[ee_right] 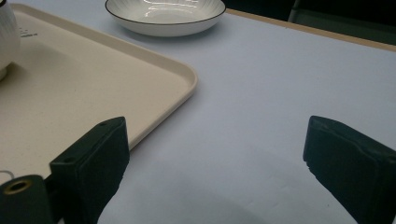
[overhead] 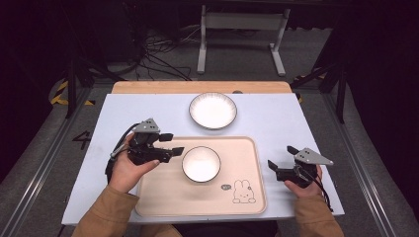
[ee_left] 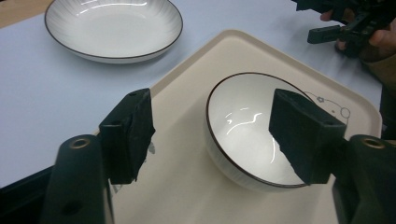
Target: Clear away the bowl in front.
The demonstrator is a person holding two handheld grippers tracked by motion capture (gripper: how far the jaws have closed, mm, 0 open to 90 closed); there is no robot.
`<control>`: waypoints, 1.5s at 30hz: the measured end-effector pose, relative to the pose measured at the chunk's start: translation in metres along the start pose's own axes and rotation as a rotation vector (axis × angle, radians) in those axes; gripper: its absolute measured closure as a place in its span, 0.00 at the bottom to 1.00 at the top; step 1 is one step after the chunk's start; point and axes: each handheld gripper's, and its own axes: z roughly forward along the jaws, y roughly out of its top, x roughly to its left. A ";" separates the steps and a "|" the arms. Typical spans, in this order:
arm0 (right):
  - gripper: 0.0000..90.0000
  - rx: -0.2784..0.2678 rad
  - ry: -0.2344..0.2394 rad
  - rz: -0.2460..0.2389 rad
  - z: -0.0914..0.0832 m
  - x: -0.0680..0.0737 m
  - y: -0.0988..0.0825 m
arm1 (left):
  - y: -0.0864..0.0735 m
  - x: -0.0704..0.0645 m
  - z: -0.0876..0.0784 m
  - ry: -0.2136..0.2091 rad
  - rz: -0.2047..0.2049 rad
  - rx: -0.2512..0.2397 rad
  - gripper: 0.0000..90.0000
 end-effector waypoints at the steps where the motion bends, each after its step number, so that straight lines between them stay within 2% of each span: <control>1: 0.08 -0.003 0.003 0.004 0.000 0.000 0.000 | -0.001 0.001 -0.001 0.006 0.004 -0.007 0.32; 5: 0.09 -0.005 0.000 -0.006 -0.001 0.001 0.000 | -0.009 0.003 -0.007 0.022 0.018 -0.048 0.29; 9: 0.08 -0.008 0.002 0.000 -0.001 0.000 0.000 | -0.016 0.003 -0.013 0.056 0.057 -0.072 0.30; 11: 0.08 -0.011 0.006 0.000 -0.001 0.000 0.000 | -0.021 0.004 -0.017 0.059 0.056 -0.094 0.29; 19: 0.08 -0.029 0.023 0.016 -0.003 -0.002 -0.001 | -0.045 0.011 -0.028 0.091 0.027 -0.153 0.25; 24: 0.08 -0.036 0.030 0.021 -0.004 -0.003 -0.002 | -0.058 0.015 -0.030 0.107 0.015 -0.166 0.24; 28: 0.07 -0.043 0.043 0.027 -0.004 -0.003 -0.002 | -0.070 0.020 -0.032 0.120 -0.015 -0.191 0.24; 34: 0.07 -0.053 0.058 0.025 -0.005 -0.003 -0.002 | -0.082 0.025 -0.034 0.118 -0.049 -0.224 0.25; 40: 0.08 -0.069 0.071 0.031 -0.007 -0.003 -0.003 | -0.091 0.026 -0.035 0.135 -0.044 -0.235 0.25; 45: 0.08 -0.074 0.080 0.033 -0.007 -0.003 -0.003 | -0.100 0.028 -0.036 0.154 -0.056 -0.234 0.25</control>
